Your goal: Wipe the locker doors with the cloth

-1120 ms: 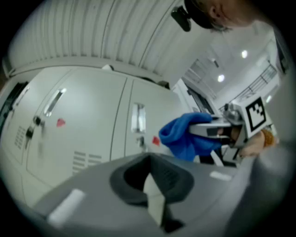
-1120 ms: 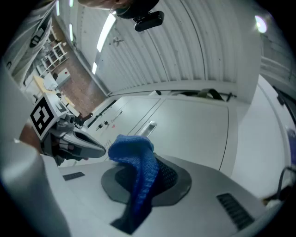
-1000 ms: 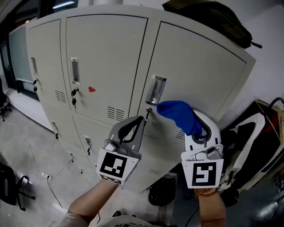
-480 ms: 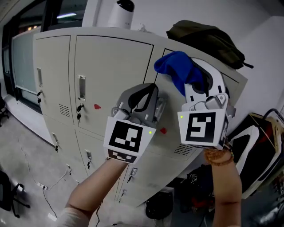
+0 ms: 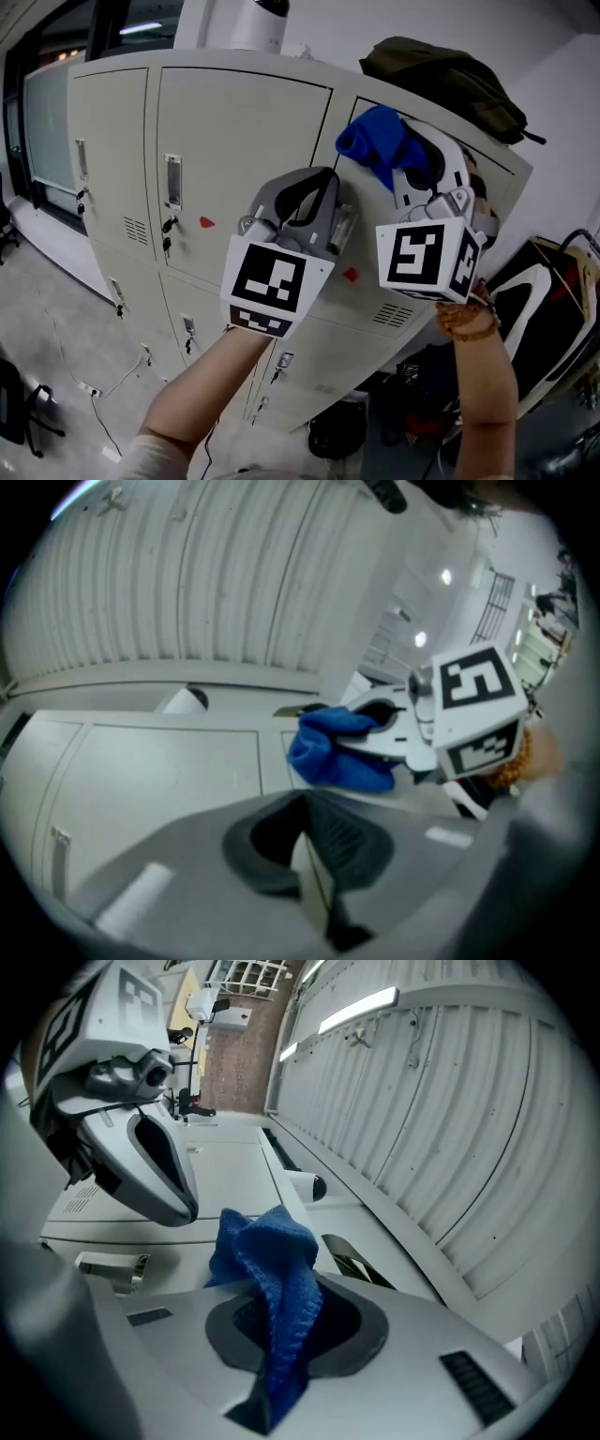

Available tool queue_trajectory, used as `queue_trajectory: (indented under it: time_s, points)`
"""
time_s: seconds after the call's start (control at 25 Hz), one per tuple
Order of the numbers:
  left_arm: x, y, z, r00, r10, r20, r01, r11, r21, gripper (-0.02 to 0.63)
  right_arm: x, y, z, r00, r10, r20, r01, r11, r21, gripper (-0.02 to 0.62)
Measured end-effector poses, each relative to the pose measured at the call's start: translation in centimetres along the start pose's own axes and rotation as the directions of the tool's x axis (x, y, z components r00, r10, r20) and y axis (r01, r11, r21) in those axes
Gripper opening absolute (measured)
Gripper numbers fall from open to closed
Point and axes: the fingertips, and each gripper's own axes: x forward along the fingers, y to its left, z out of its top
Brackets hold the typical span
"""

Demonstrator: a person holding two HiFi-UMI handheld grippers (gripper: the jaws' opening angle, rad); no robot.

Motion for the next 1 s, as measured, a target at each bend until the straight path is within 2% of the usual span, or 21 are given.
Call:
queue_trajectory:
  time_s: [0.32, 1.0]
  points:
    - [-0.4, -0.2, -2.9, 0.999, -0.008, -0.046, 0.006, 1.0, -0.03, -0.002, -2.1, 4.2, -1.1, 0.999, 0.036, -0.009, -0.036, 0.999, -0.003, 0.046]
    - [-2.7, -2.8, -10.0, 0.986, -0.043, -0.162, 0.026, 0.994, -0.104, -0.002, -8.2, 15.9, -4.9, 0.987, 0.151, -0.049, -0.146, 0.986, 0.081, 0.046]
